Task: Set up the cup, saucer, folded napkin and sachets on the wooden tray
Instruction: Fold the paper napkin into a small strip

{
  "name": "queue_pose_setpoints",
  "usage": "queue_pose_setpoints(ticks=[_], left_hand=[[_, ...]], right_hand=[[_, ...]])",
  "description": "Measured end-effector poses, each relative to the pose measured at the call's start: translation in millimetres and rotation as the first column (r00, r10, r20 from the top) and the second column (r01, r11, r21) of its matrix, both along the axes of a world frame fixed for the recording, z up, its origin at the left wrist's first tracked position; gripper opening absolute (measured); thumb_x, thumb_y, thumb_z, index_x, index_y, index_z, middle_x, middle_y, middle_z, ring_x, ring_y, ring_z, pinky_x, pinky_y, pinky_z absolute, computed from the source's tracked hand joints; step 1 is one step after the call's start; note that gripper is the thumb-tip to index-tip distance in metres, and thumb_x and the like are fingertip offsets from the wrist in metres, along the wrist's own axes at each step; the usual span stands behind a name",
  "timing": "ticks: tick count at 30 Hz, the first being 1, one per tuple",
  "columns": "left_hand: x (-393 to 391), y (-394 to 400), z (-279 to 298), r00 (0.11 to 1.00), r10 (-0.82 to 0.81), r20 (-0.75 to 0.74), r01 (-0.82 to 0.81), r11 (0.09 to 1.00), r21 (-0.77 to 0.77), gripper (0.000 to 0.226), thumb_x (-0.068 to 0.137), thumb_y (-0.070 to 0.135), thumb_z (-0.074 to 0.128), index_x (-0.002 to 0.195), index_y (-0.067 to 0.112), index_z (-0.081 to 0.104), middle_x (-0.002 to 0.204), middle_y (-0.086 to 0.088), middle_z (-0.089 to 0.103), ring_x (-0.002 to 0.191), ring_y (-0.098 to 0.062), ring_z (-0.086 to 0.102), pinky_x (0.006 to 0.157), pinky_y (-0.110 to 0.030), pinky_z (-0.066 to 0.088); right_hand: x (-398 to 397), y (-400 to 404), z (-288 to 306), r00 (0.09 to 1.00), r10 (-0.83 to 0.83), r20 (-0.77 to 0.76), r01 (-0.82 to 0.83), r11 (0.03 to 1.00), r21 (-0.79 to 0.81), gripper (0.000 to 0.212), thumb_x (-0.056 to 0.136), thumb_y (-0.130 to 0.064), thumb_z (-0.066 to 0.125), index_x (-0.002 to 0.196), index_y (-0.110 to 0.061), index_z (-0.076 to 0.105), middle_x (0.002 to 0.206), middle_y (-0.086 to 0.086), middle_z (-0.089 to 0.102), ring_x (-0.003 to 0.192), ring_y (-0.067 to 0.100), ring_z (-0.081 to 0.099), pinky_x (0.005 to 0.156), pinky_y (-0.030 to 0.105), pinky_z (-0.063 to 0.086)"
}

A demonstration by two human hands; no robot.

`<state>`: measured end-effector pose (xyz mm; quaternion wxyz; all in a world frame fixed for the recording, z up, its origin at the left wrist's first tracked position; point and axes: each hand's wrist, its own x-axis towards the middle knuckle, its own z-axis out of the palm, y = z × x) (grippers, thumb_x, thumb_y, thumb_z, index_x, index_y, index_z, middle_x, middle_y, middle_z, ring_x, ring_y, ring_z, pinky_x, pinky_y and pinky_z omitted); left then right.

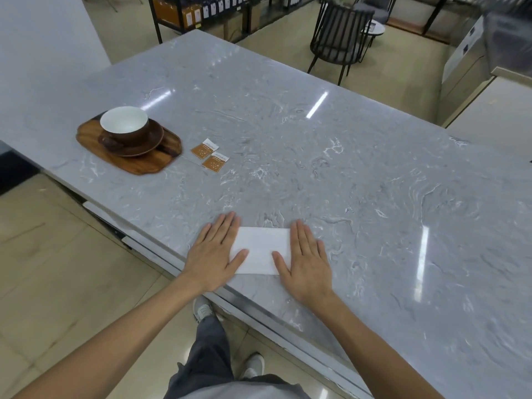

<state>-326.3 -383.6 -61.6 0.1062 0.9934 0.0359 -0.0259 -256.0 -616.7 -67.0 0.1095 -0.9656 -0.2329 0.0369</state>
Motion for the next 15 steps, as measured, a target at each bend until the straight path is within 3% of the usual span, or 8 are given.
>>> queue_pose_setpoints(ticks=[3,6,11,15], left_hand=[[-1.3,3.2,0.9,1.000,-0.011,-0.015,0.011,0.999,-0.036,0.075,0.102,0.060,0.010,0.160,0.017,-0.011,0.170,0.002,-0.011,0.155,-0.014,-0.016,0.128,-0.040,0.000],[-4.9,2.4,3.0,0.999,-0.005,-0.040,0.003,0.998,-0.061,0.074,0.102,0.059,0.010,0.159,0.019,-0.015,0.169,0.003,-0.016,0.155,-0.015,-0.018,0.128,-0.041,-0.003],[-31.6,-5.2,0.8,0.999,-0.048,0.001,0.048,0.999,-0.005,0.065,0.101,0.060,0.006,0.159,0.034,-0.007,0.168,-0.006,-0.015,0.156,-0.027,-0.015,0.127,-0.047,-0.002],[-55.4,-25.4,-0.6,0.998,-0.070,0.001,0.070,0.998,-0.002,0.076,0.098,0.068,0.013,0.161,0.029,0.000,0.168,-0.020,-0.010,0.155,-0.034,-0.015,0.125,-0.054,0.000]], right_hand=[[0.1,-6.9,3.1,0.999,0.010,-0.034,-0.009,1.000,0.017,0.073,0.106,-0.058,0.015,0.165,-0.019,-0.001,0.172,-0.004,-0.005,0.159,0.016,-0.004,0.130,0.046,0.006],[-2.4,-26.8,3.4,0.999,0.001,-0.039,0.002,0.998,0.062,0.060,0.109,-0.045,0.015,0.165,-0.026,0.008,0.170,-0.009,0.000,0.160,0.021,0.004,0.129,0.047,0.011],[10.4,-47.3,5.9,0.999,-0.016,-0.050,0.014,0.998,-0.053,0.057,0.105,-0.056,0.008,0.161,-0.047,0.006,0.172,-0.012,0.009,0.159,0.027,0.007,0.123,0.056,0.010],[55.5,-51.6,16.9,0.993,0.120,-0.021,-0.122,0.977,-0.178,0.058,0.100,-0.064,0.007,0.157,-0.056,0.007,0.172,-0.007,0.013,0.156,0.032,0.010,0.118,0.061,0.011]])
